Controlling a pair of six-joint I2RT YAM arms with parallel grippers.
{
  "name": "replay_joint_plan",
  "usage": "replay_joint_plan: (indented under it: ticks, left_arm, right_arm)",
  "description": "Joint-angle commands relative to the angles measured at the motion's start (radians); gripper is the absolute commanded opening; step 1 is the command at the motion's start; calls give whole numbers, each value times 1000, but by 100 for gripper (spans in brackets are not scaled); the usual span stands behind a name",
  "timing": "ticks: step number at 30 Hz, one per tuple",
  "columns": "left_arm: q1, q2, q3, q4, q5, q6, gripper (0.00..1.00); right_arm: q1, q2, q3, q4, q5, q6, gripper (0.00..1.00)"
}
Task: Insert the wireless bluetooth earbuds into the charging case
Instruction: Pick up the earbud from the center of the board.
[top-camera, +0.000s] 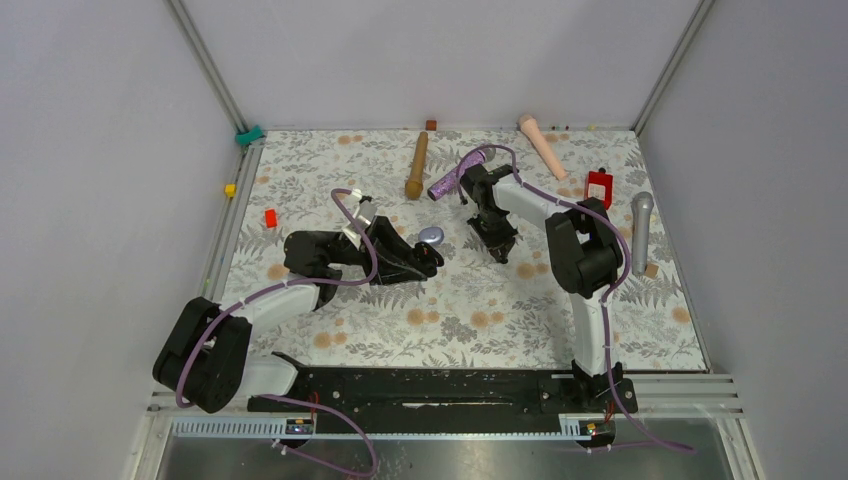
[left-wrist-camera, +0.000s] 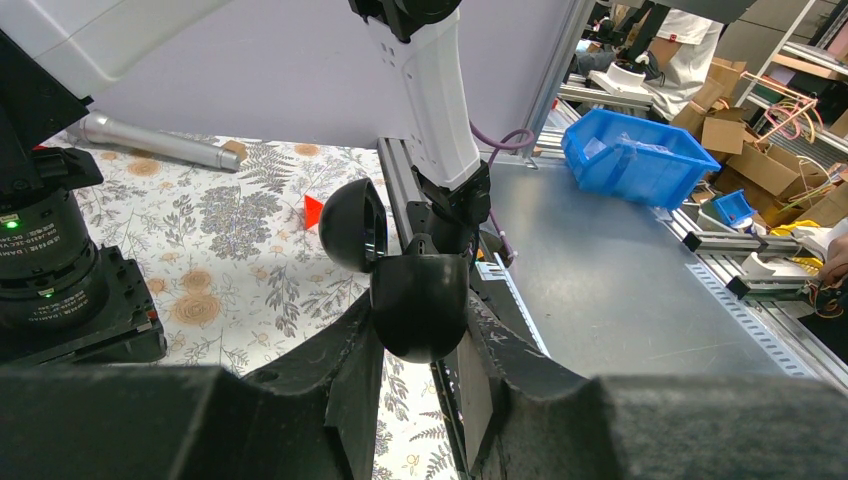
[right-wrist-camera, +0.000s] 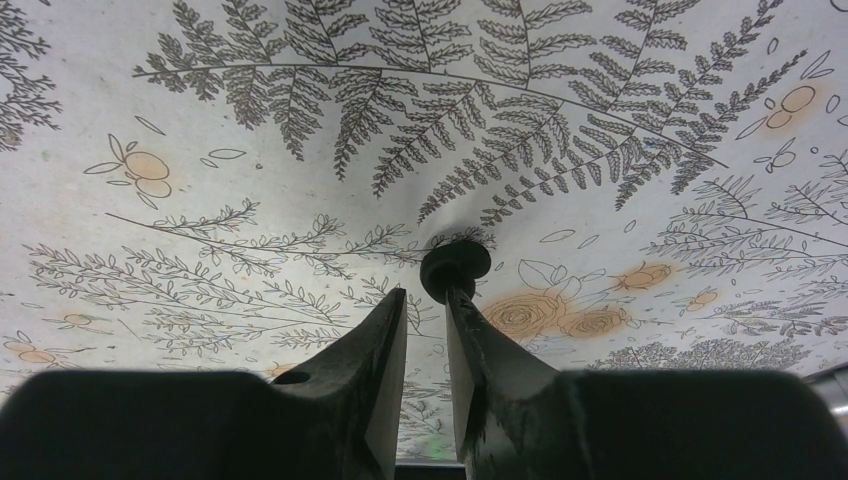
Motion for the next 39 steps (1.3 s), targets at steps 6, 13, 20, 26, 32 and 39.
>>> replay_joint_plan:
  ticks: [6,13,20,26,32,39]
  left_arm:
    - [1,-28,13,65,18,-5,0]
    - [2,-28,13,65,15,-5,0]
    - [1,-28,11,65,16,-4,0]
    - [1,-26,11,65,17,-3,0]
    - [1,-27,10,65,16,-3,0]
    - [1,-24,10,65,16,-1,0]
  right_arm:
    - [13,-40,10,-21,11,10,29]
    - [18,-29,10,-21,15,9,29]
    - [19,-4,18,-32,74,-3,29]
    - [19,-13,18,-33,106,-11,31]
    - [19,-26,19,-31,63,-14,31]
    - [52,-94,9,-7,5,-11,28]
